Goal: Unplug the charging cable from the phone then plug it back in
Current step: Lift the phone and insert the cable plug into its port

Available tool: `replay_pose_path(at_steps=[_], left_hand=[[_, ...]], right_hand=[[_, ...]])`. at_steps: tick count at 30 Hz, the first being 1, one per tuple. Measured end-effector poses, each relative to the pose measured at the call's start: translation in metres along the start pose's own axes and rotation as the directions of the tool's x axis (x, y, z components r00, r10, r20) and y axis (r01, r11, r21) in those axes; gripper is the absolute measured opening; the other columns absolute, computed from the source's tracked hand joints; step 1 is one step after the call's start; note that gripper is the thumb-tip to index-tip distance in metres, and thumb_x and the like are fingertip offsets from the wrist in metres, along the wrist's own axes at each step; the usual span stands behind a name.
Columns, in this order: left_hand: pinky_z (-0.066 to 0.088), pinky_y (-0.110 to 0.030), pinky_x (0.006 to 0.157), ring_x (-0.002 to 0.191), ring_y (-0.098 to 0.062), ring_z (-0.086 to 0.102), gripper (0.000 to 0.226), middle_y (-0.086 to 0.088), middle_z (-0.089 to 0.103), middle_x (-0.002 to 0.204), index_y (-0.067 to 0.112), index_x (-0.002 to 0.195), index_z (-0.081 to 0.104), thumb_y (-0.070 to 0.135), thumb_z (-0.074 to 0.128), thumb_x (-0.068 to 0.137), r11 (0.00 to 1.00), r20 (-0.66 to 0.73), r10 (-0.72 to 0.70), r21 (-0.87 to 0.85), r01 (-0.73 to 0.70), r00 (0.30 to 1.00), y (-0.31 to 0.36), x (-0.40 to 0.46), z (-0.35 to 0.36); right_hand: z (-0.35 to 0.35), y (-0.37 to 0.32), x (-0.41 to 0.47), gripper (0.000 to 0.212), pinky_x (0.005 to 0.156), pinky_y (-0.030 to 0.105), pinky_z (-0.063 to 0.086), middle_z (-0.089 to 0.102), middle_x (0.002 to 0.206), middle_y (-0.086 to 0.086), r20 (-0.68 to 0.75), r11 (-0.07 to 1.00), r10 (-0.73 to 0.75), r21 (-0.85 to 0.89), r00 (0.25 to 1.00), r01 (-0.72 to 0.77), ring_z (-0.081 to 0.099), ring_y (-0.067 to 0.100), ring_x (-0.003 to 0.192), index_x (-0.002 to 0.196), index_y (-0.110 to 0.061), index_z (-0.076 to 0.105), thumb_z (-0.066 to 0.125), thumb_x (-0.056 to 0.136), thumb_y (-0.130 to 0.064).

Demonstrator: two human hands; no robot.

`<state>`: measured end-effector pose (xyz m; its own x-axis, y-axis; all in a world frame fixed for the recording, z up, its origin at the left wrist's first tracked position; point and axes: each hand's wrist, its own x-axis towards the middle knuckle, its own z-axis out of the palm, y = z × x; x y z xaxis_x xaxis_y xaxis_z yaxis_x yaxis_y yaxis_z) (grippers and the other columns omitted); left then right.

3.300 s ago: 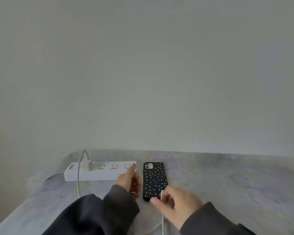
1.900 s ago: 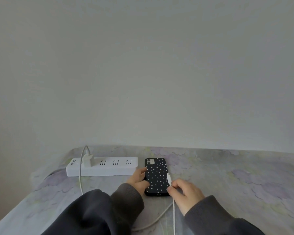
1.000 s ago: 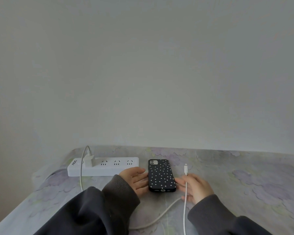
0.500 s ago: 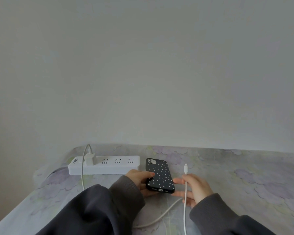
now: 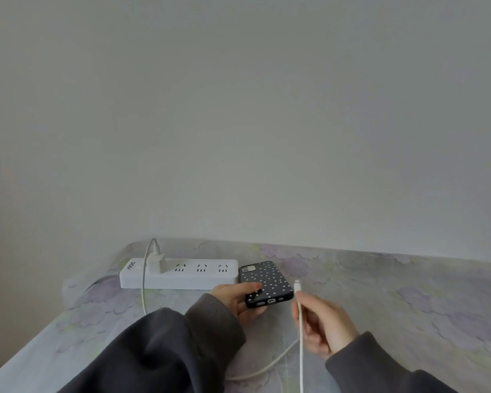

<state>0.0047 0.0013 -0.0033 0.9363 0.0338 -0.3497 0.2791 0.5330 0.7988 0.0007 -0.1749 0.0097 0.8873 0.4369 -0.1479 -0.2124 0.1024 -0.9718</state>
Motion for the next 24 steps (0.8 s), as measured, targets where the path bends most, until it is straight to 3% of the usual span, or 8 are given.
replay_pose_path(at_steps=[3, 5, 10, 24], left_hand=[[0.053, -0.020, 0.036, 0.040, -0.018, 0.068, 0.003, -0.012, 0.072, 0.050, -0.007, 0.079, 0.061, -0.005, 0.061, 0.079, 1.000, 0.017, 0.022, 0.020, -0.022, 1.000, -0.001, 0.002, -0.001], [0.053, -0.019, 0.036, 0.040, -0.017, 0.067, 0.003, -0.011, 0.072, 0.050, -0.005, 0.078, 0.061, -0.003, 0.062, 0.079, 0.999, 0.030, 0.025, 0.044, -0.026, 0.999, -0.002, 0.003, -0.001], [0.052, -0.019, 0.036, 0.040, -0.017, 0.068, 0.005, -0.010, 0.073, 0.050, -0.005, 0.081, 0.061, -0.002, 0.064, 0.079, 0.997, 0.047, 0.020, 0.077, -0.023, 0.999, -0.001, 0.005, -0.002], [0.052, -0.019, 0.035, 0.040, -0.017, 0.067, 0.006, -0.011, 0.073, 0.051, -0.006, 0.079, 0.061, -0.001, 0.064, 0.079, 0.996, 0.066, 0.015, 0.089, -0.021, 0.998, -0.002, 0.007, -0.005]], right_hand=[[0.008, 0.001, -0.006, 0.048, 0.030, 0.008, 0.017, 0.041, 0.029, -0.003, 0.172, 0.991, 0.073, -0.126, 0.982, -0.052, 0.025, 0.006, 0.023, 0.043, -0.014, 0.061, 0.046, 0.088, -0.020], [0.013, 0.002, -0.008, 0.048, 0.030, 0.009, 0.018, 0.043, 0.028, -0.004, 0.209, 0.971, 0.103, -0.235, 0.973, -0.052, 0.027, 0.006, 0.023, 0.045, -0.015, 0.061, 0.046, 0.090, -0.021], [0.016, 0.001, -0.012, 0.048, 0.029, 0.013, 0.019, 0.044, 0.029, -0.004, 0.211, 0.941, 0.139, -0.333, 0.968, -0.062, 0.029, 0.007, 0.026, 0.044, -0.016, 0.059, 0.045, 0.090, -0.022], [0.017, -0.001, -0.014, 0.051, 0.028, 0.014, 0.022, 0.047, 0.028, -0.005, 0.196, 0.940, 0.105, -0.339, 0.975, -0.034, 0.033, 0.006, 0.025, 0.041, -0.016, 0.061, 0.046, 0.090, -0.021]])
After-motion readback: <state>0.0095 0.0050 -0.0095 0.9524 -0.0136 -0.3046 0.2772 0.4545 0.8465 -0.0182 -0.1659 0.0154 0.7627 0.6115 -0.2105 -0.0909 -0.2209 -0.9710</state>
